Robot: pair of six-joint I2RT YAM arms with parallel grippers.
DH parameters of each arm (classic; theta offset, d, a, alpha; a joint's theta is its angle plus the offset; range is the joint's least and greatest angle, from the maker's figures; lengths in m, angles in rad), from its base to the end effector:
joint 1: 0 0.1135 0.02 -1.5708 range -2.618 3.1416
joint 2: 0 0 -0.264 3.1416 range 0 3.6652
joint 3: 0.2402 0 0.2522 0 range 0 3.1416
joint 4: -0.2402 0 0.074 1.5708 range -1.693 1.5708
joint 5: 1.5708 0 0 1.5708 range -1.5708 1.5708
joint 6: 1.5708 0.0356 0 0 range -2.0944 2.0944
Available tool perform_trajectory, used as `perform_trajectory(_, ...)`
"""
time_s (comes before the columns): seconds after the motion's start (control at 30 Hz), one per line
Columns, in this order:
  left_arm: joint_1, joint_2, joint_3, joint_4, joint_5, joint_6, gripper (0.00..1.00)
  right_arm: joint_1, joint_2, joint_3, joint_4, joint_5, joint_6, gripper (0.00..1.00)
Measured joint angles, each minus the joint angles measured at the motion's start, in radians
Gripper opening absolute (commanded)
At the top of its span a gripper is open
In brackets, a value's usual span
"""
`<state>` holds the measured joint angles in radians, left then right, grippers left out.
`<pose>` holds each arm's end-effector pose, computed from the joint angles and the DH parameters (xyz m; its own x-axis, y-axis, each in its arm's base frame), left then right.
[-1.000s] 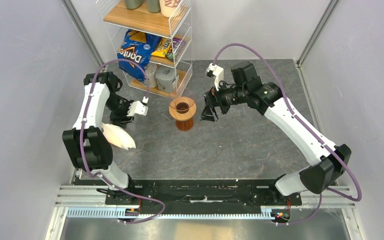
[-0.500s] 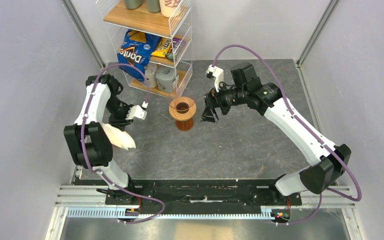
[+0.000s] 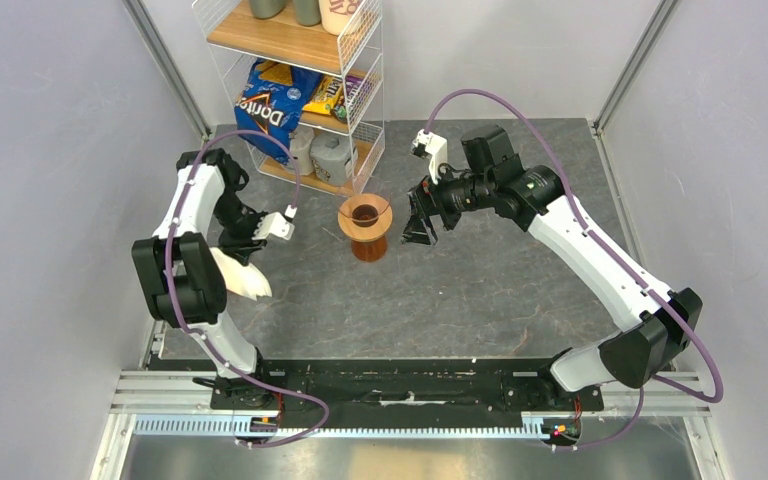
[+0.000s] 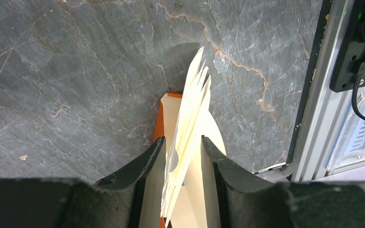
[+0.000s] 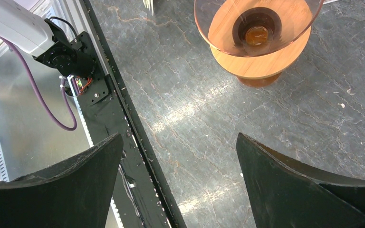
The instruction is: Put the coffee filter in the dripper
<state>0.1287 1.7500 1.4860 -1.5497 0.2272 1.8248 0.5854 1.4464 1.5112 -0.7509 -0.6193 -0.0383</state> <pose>0.2917 0.0297 0.2618 0.0689 0.9598 -0.2721 0.9767 -0.1205 -0.1779 0.2449 0.1871 0.3859 -0.4961 -0.3663 -0.7872 -0.8439 0.4168 0.3378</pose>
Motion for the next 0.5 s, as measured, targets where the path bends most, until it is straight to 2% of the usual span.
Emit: perform_trajectory(0.5, 0.000, 0.032, 0.000, 0.000, -0.026, -0.006, 0.34, 0.000, 0.000, 0.000, 0.000, 0.010, 0.000, 0.97)
